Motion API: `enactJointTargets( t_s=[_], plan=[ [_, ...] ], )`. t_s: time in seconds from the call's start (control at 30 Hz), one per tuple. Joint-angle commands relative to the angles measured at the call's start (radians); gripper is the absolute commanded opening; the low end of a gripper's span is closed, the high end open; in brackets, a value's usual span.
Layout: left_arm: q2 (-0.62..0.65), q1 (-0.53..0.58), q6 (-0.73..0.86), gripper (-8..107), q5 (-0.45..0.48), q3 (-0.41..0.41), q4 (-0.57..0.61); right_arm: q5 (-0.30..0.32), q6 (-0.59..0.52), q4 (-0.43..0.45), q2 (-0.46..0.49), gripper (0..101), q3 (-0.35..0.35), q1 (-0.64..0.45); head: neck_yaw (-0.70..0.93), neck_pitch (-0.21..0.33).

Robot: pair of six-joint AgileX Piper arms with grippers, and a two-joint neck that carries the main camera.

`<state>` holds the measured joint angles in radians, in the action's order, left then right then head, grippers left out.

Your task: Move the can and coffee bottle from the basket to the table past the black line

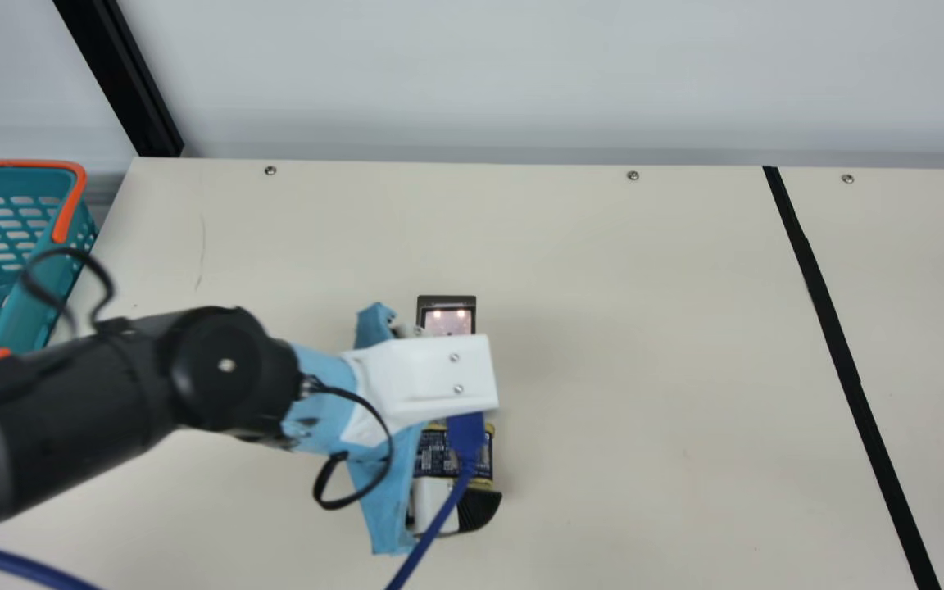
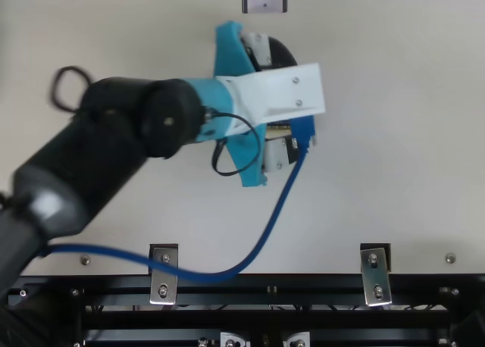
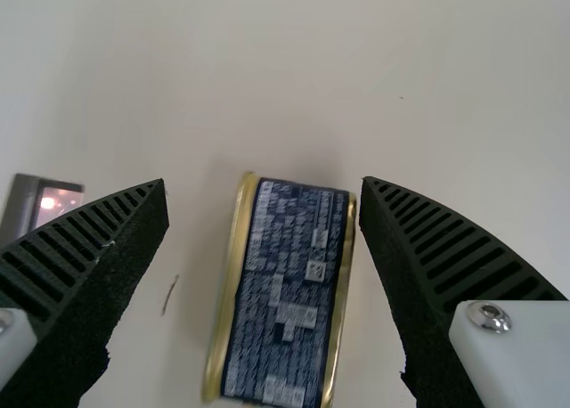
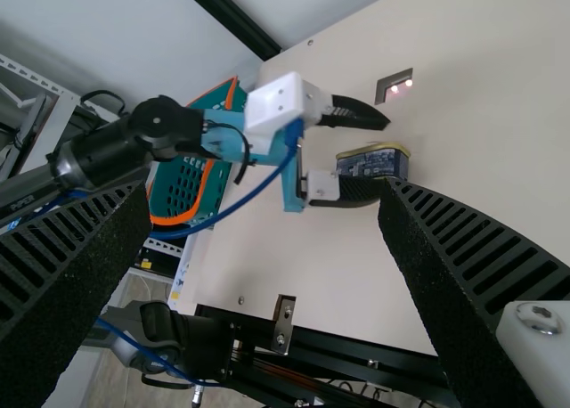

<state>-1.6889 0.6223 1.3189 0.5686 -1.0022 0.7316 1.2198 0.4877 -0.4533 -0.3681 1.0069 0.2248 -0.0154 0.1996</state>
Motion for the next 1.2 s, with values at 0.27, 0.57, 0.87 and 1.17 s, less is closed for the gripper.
enactJointTargets(
  t_s=[0.27,0.57,0.87,1.17],
  plan=[
    [0.251,-0.157,0.087,90,-0.144,0.130,0.095,-0.033,-0.057,-0.025,-0.051,101,-0.001,-0.004,-0.003,0.000],
    [0.462,-0.271,0.156,90,-0.319,0.232,0.234,-0.173,-0.200,-0.004,-0.336,101,0.065,0.105,-0.003,0.000],
    [0.637,-0.310,0.090,90,-0.493,0.364,0.252,-0.109,-0.540,-0.030,-0.662,101,0.206,0.059,-0.003,0.000],
    [0.751,-0.316,-0.123,90,-0.645,0.521,0.096,0.000,-1.021,0.005,-0.966,101,0.367,-0.016,-0.003,0.000]
  ],
)
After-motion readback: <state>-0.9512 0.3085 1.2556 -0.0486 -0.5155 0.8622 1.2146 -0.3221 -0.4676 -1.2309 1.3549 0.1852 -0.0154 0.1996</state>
